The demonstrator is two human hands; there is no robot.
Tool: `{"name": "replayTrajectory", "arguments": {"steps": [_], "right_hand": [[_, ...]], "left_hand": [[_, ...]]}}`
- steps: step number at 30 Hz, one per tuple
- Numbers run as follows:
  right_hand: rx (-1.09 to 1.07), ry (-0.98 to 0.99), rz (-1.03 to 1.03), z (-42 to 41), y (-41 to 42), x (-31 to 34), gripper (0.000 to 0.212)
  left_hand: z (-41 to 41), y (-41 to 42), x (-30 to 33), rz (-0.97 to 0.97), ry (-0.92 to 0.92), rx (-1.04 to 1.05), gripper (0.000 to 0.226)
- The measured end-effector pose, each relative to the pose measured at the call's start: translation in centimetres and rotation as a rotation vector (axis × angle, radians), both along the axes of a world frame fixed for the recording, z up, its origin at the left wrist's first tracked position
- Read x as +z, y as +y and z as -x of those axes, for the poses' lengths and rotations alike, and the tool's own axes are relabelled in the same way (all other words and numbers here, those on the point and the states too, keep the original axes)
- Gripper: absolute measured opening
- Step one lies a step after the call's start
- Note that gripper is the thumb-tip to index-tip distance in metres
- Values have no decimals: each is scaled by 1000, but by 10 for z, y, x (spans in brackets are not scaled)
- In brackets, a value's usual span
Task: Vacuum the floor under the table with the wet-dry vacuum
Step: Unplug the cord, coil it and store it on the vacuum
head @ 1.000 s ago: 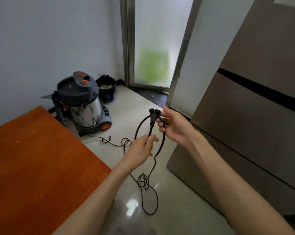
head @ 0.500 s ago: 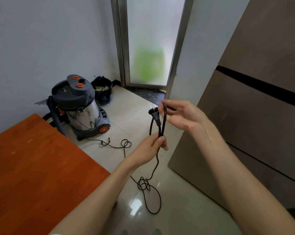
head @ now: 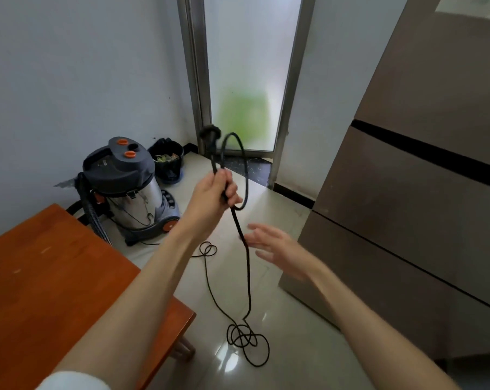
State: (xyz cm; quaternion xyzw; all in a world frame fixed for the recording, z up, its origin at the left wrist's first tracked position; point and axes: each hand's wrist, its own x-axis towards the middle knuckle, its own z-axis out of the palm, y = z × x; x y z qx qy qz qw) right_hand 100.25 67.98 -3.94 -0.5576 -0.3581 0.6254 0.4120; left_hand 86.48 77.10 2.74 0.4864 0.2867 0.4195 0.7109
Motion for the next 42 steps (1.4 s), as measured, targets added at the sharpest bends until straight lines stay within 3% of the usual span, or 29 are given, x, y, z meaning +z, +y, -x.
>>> {"name": "replayTrajectory", "arguments": {"steps": [2, 5, 8, 10, 14, 18, 22, 25, 26, 27, 29, 31, 35, 38, 42], "right_hand": [[149, -163, -7, 10, 0, -6, 36], [107, -294, -56, 16, 4, -12, 26], [-42, -213, -110, 19, 7, -8, 21], [-120, -189, -156, 20, 12, 1, 24], [-127, 38, -177, 19, 16, 18, 24], [69, -29, -179, 20, 15, 15, 21], [239, -471, -40, 7, 8, -20, 26], [158, -642, 175, -18, -8, -59, 41], [92, -678, 238, -25, -11, -66, 45], [14, -700, 298, -31, -13, -69, 47], [-118, -714, 381, -40, -10, -61, 46], [-190, -587, 408, -45, -1, -47, 39], [-429, 149, 369, -39, 21, -21, 28], [-517, 420, 249, -21, 32, 8, 28], [-526, 715, 185, 2, 38, 42, 20]], "left_hand": [[1, 10, 11, 34, -71, 30, 31], [6, 18, 17, 40, -116, 73, 31], [4, 9, 5, 19, -86, 90, 31], [5, -3, -8, -24, 26, 68, 30], [14, -11, -16, -58, 97, 110, 26], [10, -6, 4, 73, -56, 91, 30], [25, 12, 39, 228, -329, 62, 37], [56, 32, 57, 350, -650, -12, 39], [65, 37, 60, 344, -667, -21, 38], [71, 40, 61, 306, -595, -8, 37], [74, 42, 57, 190, -279, 42, 34], [68, 35, 46, 100, 35, 94, 33], [51, 8, 0, -79, 587, 136, 29], [36, -15, -39, -123, 733, 66, 27], [19, -38, -64, -116, 701, 11, 29]]}}
